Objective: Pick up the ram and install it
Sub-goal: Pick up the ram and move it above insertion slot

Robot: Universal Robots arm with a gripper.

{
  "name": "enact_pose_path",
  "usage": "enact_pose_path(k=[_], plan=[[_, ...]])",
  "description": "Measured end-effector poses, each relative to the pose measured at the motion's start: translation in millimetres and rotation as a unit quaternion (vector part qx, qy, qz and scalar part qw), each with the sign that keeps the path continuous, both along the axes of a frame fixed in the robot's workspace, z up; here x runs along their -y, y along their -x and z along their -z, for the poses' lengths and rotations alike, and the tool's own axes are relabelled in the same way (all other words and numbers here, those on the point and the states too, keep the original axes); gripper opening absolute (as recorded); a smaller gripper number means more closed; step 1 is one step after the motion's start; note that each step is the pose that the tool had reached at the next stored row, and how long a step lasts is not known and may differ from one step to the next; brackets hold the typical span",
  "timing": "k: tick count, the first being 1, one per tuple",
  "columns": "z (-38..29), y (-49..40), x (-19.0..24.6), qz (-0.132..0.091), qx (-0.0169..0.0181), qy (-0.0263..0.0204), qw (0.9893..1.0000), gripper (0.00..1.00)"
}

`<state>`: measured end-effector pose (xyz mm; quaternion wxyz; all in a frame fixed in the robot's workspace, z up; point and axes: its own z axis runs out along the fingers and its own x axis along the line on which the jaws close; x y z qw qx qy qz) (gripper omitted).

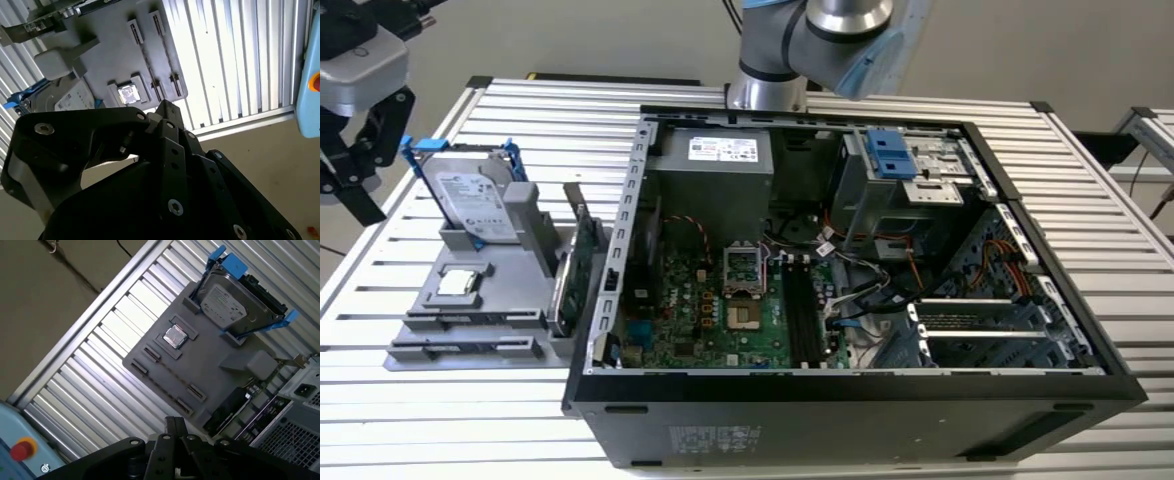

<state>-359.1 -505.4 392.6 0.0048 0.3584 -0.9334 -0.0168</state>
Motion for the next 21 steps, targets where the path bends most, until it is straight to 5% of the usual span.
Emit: enact_pose_path(k=[11,21], plan=[[0.0,0.0,0.0,-0.049,0.0,0.0034,0.9988,0.0],[0.0,0.0,0.0,-0.094,-0.0001,0.0075,0.9955,0.0]])
